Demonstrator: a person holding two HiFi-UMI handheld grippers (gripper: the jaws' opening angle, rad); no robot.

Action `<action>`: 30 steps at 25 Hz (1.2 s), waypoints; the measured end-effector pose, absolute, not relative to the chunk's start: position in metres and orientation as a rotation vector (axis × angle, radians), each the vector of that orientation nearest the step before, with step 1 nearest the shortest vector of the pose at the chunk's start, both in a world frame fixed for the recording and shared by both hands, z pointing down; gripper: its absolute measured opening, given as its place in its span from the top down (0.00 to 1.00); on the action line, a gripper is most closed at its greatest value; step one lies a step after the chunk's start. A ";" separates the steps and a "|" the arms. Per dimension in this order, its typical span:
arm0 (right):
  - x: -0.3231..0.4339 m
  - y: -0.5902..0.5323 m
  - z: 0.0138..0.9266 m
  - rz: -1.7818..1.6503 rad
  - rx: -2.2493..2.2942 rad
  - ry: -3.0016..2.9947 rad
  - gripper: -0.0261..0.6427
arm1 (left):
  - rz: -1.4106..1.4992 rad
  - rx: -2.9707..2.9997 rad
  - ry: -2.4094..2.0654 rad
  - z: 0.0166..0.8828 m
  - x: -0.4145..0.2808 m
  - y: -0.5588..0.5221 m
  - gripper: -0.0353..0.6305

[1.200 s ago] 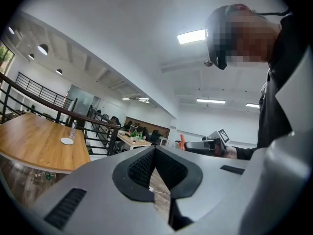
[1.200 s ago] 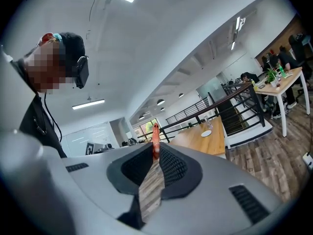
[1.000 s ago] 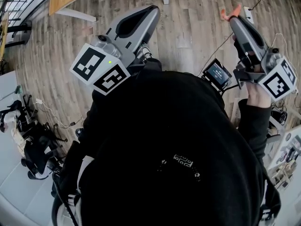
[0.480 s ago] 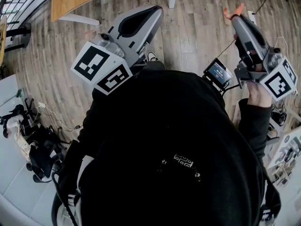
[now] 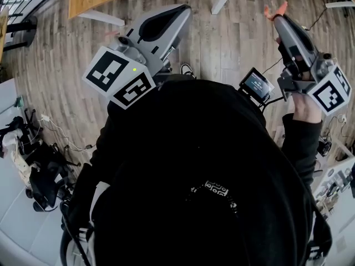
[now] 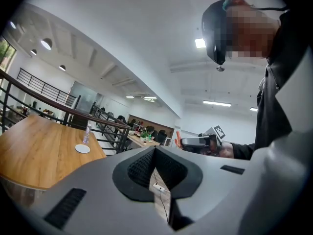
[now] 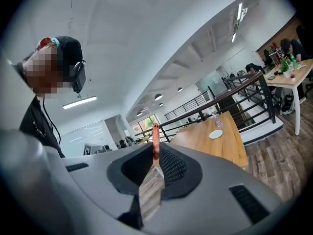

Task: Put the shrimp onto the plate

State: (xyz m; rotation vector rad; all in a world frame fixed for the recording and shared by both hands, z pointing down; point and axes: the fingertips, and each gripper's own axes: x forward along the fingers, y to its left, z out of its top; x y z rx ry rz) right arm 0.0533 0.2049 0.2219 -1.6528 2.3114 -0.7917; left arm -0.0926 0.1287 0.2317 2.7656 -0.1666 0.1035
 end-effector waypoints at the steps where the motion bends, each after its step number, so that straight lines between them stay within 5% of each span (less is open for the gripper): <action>1: 0.050 0.198 0.225 -0.803 -1.659 2.308 0.88 | 0.094 2.765 -0.167 0.232 -0.097 0.122 0.94; 30: 0.025 0.102 0.210 -0.780 -1.490 2.498 0.88 | -0.014 2.749 -0.343 0.229 -0.124 0.064 0.94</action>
